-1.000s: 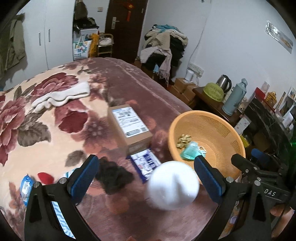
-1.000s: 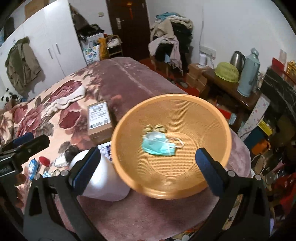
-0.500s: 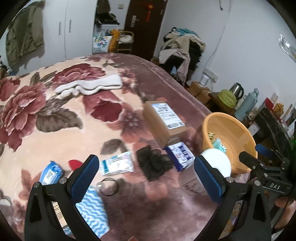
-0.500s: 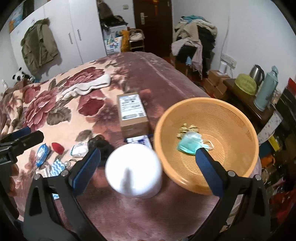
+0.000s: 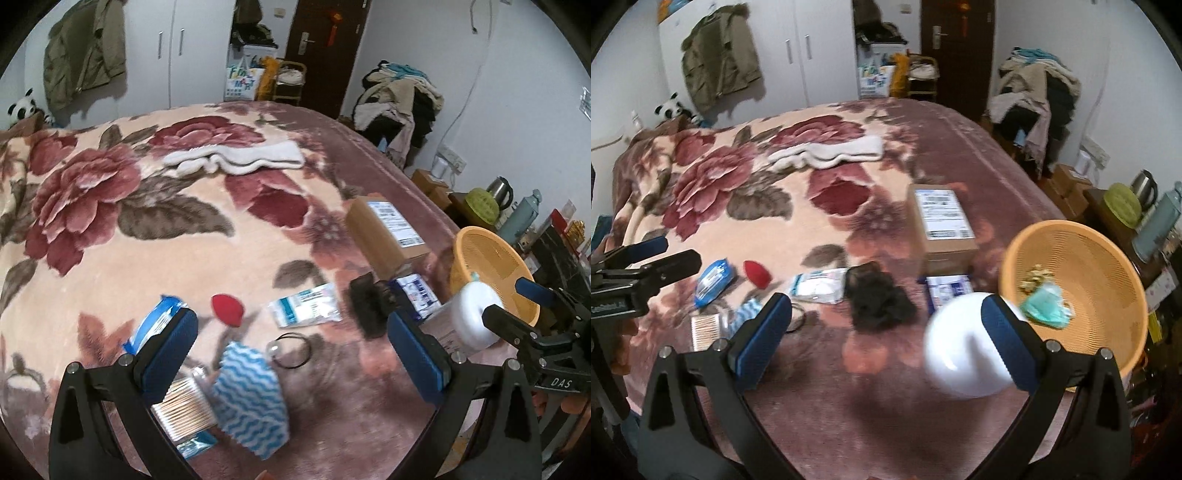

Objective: Organize soft objects
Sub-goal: 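Move both tools back over the blanket toward the remaining items, then grasp the cotton swab box with the left tool while the right tool grasps the pearl hair tie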

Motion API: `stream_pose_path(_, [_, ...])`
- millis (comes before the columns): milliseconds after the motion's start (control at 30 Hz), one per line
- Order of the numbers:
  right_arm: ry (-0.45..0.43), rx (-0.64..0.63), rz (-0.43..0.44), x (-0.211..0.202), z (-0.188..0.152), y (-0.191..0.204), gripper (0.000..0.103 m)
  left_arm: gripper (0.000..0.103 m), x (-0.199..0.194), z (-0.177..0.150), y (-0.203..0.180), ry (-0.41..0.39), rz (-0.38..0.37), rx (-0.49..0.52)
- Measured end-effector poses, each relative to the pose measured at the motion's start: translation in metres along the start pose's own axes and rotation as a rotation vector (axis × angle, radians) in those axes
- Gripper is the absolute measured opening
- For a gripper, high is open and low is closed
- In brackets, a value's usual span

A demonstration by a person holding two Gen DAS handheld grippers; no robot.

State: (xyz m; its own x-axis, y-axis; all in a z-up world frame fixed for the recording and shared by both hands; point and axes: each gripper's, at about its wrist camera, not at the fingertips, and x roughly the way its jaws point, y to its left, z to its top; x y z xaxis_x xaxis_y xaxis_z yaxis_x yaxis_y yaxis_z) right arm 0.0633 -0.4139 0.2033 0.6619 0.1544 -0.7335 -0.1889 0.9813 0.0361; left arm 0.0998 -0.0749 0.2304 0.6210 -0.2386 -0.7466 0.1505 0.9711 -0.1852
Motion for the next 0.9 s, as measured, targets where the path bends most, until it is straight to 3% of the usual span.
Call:
stream_pose_path(333, [0.083, -0.055, 0.069, 0.039, -0.014, 0.052, 0.103, 0.103, 0.02, -0.037, 0.064, 0.049, 0.029, -0.087])
stream_pose_path(733, [0.216, -0.053, 0.2, 0.121, -0.04, 0.101, 0.103, 0.103, 0.05, -0.081, 0.137, 0.099, 0.117, -0.169])
stream_pose_path(900, [0.231, -0.075, 0.2, 0.139, -0.05, 0.116, 0.102, 0.103, 0.057, -0.101, 0.161, 0.124, 0.123, -0.215])
